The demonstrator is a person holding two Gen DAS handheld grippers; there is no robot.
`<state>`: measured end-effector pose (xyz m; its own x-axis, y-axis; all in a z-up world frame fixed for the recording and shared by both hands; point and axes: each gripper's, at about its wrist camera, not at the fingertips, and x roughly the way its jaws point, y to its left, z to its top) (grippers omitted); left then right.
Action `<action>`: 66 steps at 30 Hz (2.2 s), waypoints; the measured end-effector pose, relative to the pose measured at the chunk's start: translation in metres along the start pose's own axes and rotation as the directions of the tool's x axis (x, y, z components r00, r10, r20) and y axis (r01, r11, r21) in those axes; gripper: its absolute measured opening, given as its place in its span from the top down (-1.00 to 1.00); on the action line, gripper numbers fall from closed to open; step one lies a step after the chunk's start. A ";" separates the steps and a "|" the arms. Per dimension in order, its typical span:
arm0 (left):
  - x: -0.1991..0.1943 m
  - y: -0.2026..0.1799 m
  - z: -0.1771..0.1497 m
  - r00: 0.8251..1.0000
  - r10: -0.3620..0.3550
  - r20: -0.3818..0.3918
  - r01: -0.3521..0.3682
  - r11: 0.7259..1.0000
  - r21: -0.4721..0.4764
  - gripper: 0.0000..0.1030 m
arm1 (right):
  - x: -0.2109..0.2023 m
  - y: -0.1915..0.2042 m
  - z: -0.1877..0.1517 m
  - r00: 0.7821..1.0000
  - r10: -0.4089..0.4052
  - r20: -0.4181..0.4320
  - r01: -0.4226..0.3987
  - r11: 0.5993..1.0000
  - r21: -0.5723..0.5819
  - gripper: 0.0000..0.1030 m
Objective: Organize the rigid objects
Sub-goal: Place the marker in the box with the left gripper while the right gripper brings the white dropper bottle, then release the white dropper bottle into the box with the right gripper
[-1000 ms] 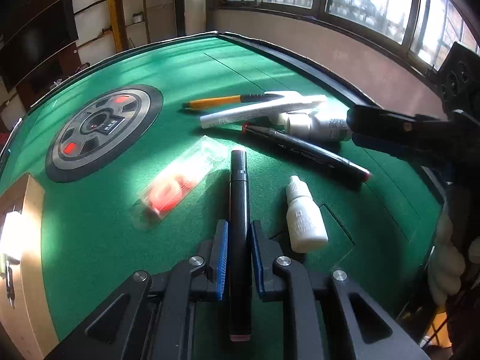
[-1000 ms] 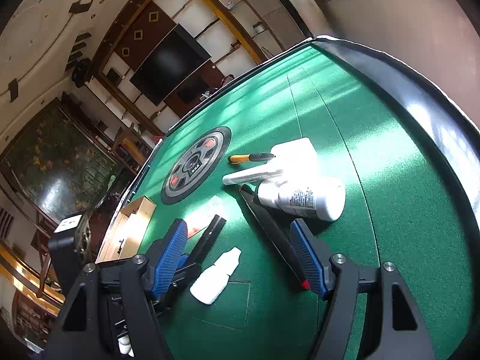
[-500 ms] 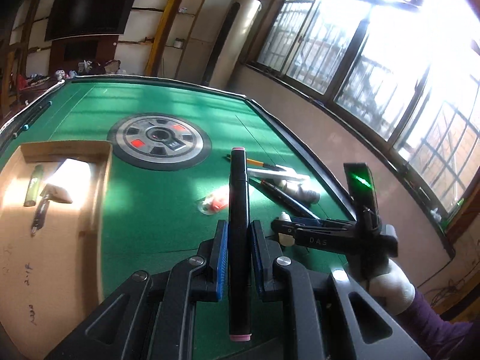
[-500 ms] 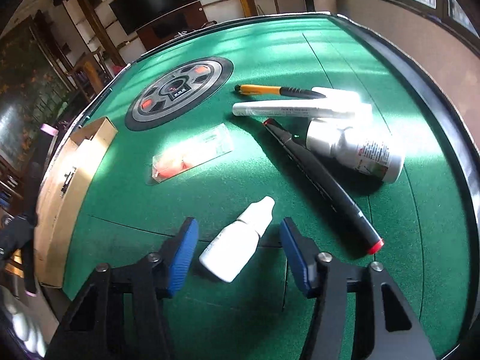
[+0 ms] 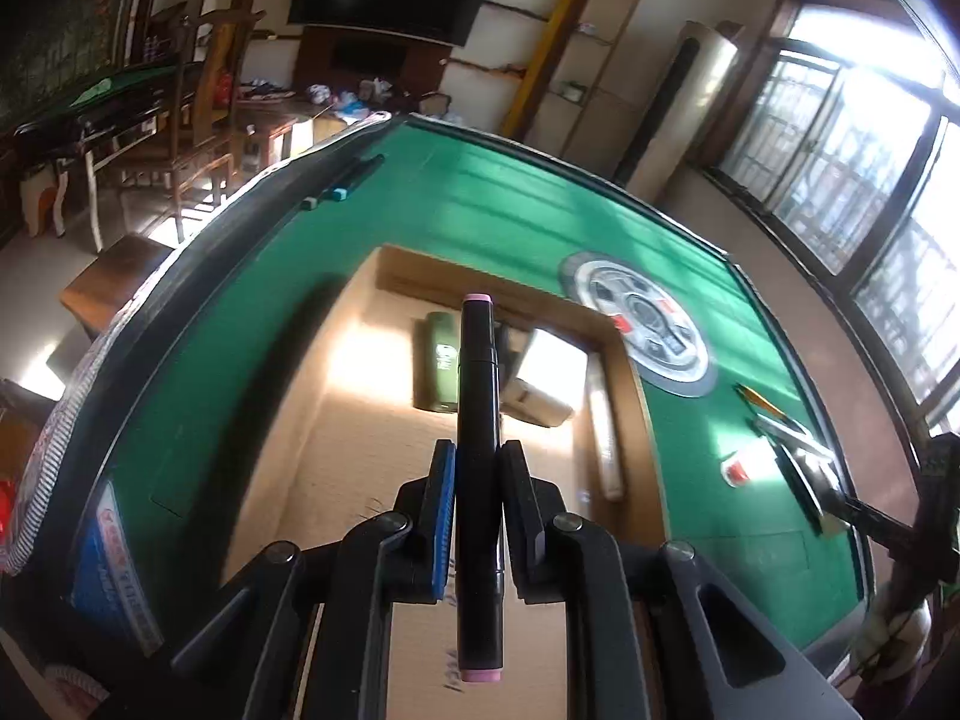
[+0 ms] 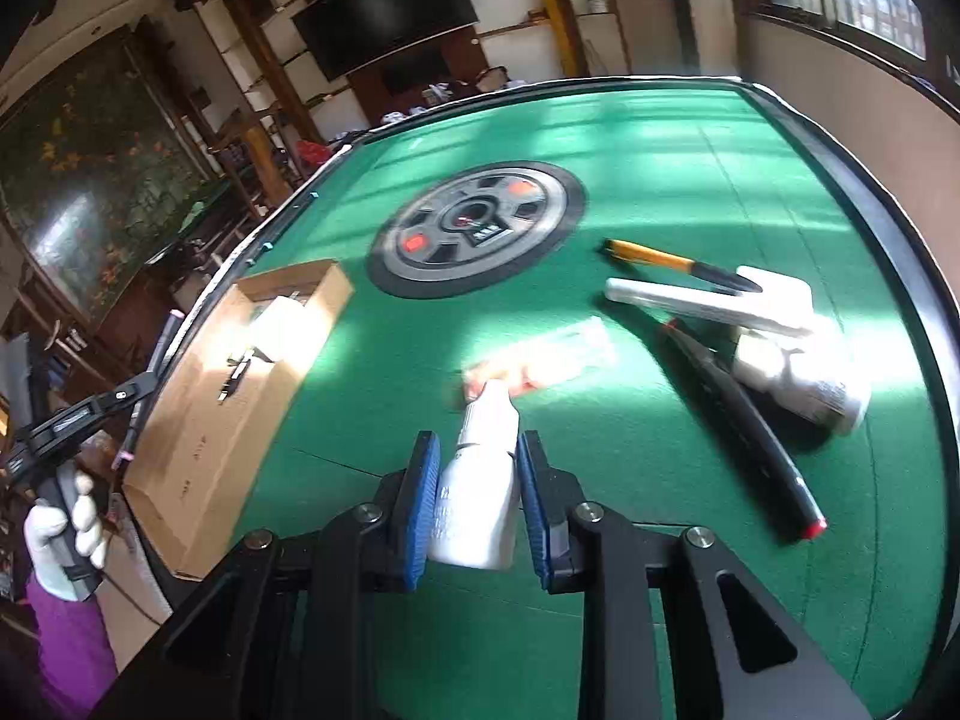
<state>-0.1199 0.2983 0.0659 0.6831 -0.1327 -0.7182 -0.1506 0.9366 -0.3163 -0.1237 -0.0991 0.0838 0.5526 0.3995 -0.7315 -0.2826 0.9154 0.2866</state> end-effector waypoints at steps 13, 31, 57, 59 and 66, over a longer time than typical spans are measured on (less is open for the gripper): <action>0.099 0.028 0.048 0.980 0.132 -0.149 -0.135 0.991 -0.008 0.71 | 0.086 0.143 0.035 0.967 0.185 -0.177 -0.209 0.969 -0.132 0.50; -0.021 0.026 0.009 0.990 0.030 0.135 -0.022 0.998 -0.061 0.03 | 0.183 0.210 0.039 0.962 0.032 -0.271 -0.110 0.955 -0.277 0.50; -0.104 0.068 -0.070 0.963 0.043 0.266 0.011 0.980 -0.200 -0.23 | 0.192 0.264 0.046 0.915 0.290 -0.279 -0.337 0.931 -0.140 0.18; -0.105 0.060 -0.071 0.960 0.028 0.277 0.025 0.982 -0.186 -0.29 | 0.159 0.236 0.046 0.929 0.304 -0.212 -0.338 0.930 -0.147 0.00; -0.097 -0.002 -0.073 0.964 -0.112 0.241 0.119 0.993 -0.018 -0.37 | 0.050 0.076 0.031 0.997 0.063 0.043 -0.061 0.997 -0.049 -0.13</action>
<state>-0.2385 0.2860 0.0909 0.8476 -0.1543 -0.5078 -0.0807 0.9082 -0.4107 -0.0933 -0.0083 0.0885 0.5672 0.4579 -0.6845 -0.3540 0.8860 0.2994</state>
